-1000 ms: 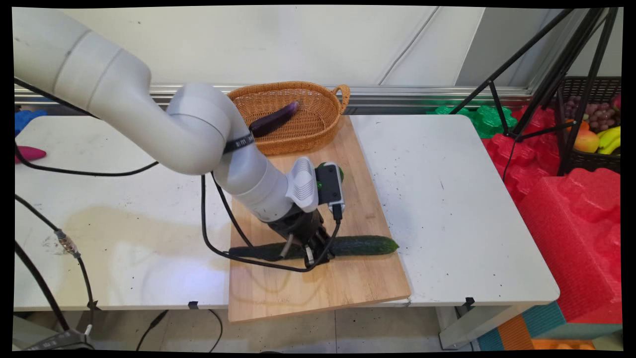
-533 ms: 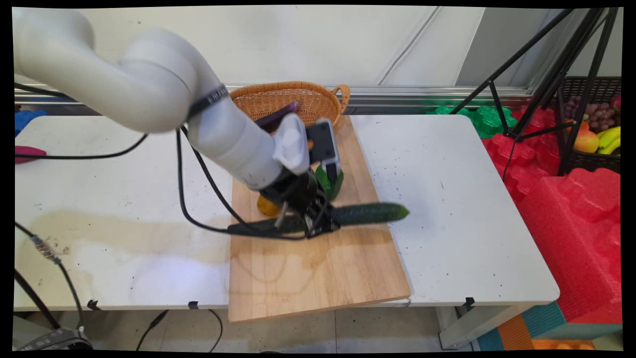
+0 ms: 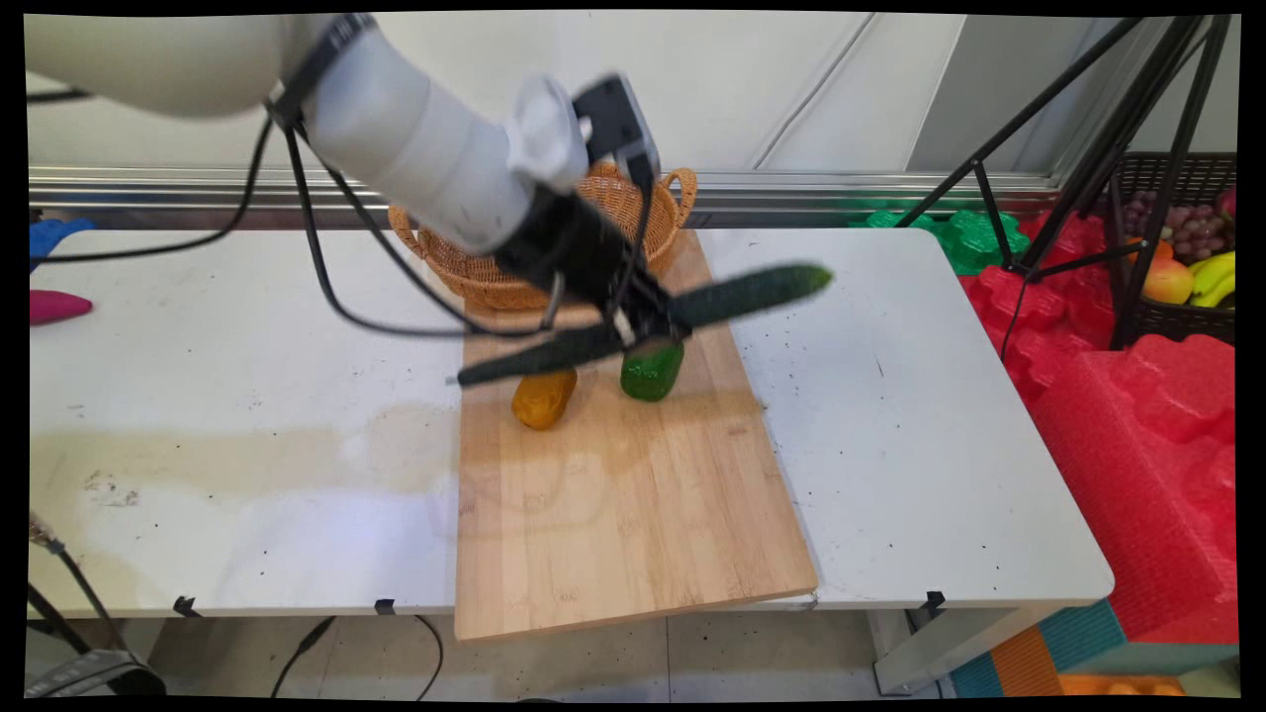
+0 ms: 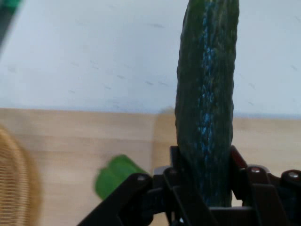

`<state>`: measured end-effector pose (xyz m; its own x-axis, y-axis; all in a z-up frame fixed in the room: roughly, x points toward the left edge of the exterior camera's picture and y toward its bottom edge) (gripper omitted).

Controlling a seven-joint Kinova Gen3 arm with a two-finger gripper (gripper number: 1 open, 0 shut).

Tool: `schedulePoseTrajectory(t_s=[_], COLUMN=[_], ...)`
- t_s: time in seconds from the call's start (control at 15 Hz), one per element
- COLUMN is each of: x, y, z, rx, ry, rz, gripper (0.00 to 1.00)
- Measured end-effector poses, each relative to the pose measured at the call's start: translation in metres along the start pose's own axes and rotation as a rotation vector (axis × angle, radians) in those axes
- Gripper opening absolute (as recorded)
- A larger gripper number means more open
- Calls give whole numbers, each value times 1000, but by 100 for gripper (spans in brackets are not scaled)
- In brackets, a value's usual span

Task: Place the picked object in the vegetable basket

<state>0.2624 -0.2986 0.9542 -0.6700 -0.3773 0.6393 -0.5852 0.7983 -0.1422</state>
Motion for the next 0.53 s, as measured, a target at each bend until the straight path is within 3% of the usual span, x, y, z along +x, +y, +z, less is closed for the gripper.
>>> schedulePoseTrajectory(t_s=[0.27,0.53], x=[13,19], y=[-42,-83], z=[-18,-20], rx=[95,172], ry=[39,42], rz=[-57,-75], gripper=[0,0])
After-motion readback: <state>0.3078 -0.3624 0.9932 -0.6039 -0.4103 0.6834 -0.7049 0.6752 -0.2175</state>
